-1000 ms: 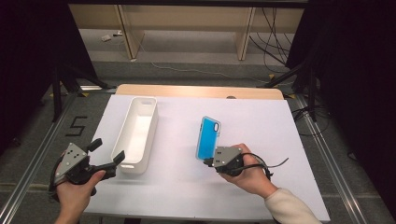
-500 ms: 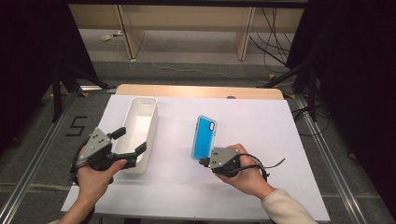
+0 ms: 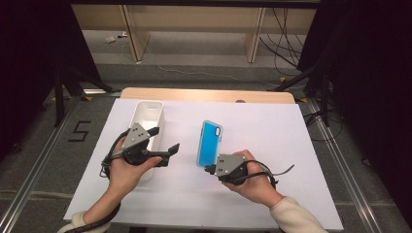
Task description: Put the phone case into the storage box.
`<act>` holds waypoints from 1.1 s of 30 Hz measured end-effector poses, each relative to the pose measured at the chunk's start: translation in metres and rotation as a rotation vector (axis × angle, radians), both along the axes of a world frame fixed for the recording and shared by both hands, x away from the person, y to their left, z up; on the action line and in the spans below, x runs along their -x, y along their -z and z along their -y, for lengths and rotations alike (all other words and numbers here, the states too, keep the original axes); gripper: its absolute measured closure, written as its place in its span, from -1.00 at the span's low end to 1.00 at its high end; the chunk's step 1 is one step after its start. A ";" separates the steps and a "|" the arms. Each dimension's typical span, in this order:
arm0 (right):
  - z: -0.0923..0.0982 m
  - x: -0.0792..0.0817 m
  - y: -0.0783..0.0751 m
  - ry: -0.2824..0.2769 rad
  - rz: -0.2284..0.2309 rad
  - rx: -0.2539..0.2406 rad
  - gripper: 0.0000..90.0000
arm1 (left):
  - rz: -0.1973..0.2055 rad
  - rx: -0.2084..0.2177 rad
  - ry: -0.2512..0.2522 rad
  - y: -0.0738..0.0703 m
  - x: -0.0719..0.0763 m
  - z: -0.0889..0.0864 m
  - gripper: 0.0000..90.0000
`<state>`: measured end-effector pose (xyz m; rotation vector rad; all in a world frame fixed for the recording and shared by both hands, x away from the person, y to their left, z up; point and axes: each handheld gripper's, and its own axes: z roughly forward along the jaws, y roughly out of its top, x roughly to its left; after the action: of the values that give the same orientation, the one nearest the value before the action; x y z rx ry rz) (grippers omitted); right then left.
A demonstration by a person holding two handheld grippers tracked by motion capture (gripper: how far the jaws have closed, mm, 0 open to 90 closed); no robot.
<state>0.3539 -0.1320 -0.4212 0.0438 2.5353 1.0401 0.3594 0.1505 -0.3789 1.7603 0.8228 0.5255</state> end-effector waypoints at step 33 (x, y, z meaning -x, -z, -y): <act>-0.014 0.003 0.001 -0.018 0.020 0.026 0.98 | -0.066 -0.099 0.026 0.000 -0.028 0.048 -0.57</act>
<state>0.3508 -0.1184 -0.4226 0.0031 2.5357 1.0093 0.3870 0.1022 -0.3791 1.8856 0.8309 0.5009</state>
